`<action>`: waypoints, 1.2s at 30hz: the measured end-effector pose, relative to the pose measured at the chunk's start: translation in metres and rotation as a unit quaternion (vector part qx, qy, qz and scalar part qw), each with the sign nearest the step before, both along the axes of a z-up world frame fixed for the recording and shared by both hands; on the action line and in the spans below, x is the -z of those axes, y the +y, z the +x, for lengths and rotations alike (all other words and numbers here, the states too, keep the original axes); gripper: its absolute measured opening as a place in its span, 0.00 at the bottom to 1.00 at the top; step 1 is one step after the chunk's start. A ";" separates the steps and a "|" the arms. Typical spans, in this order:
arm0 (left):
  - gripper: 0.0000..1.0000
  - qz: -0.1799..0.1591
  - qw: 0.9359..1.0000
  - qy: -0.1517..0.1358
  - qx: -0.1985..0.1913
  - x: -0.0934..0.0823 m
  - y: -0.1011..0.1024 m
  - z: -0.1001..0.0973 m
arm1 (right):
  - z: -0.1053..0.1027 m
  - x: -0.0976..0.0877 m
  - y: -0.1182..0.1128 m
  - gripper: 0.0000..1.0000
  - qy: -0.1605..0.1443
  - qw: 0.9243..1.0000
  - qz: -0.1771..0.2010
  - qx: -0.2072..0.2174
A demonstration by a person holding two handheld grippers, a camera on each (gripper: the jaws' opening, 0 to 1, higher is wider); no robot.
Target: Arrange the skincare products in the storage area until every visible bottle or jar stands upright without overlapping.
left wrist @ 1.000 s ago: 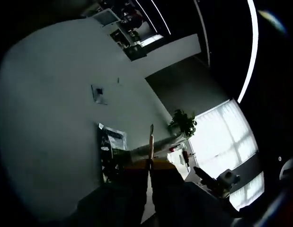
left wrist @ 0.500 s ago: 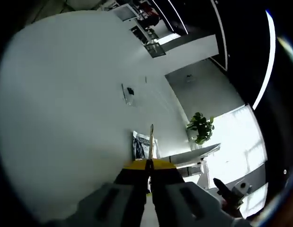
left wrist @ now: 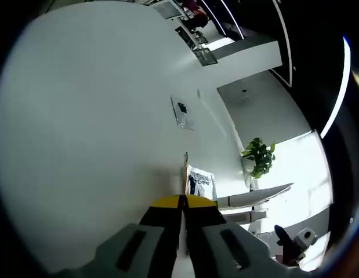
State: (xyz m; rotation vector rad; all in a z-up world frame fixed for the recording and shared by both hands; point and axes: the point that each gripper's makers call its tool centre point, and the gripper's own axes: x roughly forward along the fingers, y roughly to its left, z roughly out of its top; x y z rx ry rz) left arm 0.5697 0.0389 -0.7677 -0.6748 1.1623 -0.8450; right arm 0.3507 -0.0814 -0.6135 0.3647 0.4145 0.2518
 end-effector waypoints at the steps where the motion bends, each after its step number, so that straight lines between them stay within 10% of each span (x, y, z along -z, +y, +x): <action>1: 0.00 0.006 1.000 0.001 0.001 0.002 0.001 0.000 | 0.000 0.000 -0.001 0.99 0.000 1.000 0.004 0.003; 36: 0.12 0.081 0.993 -0.072 0.047 0.005 0.006 0.007 | 0.001 0.001 0.004 0.99 0.003 1.000 0.016 -0.007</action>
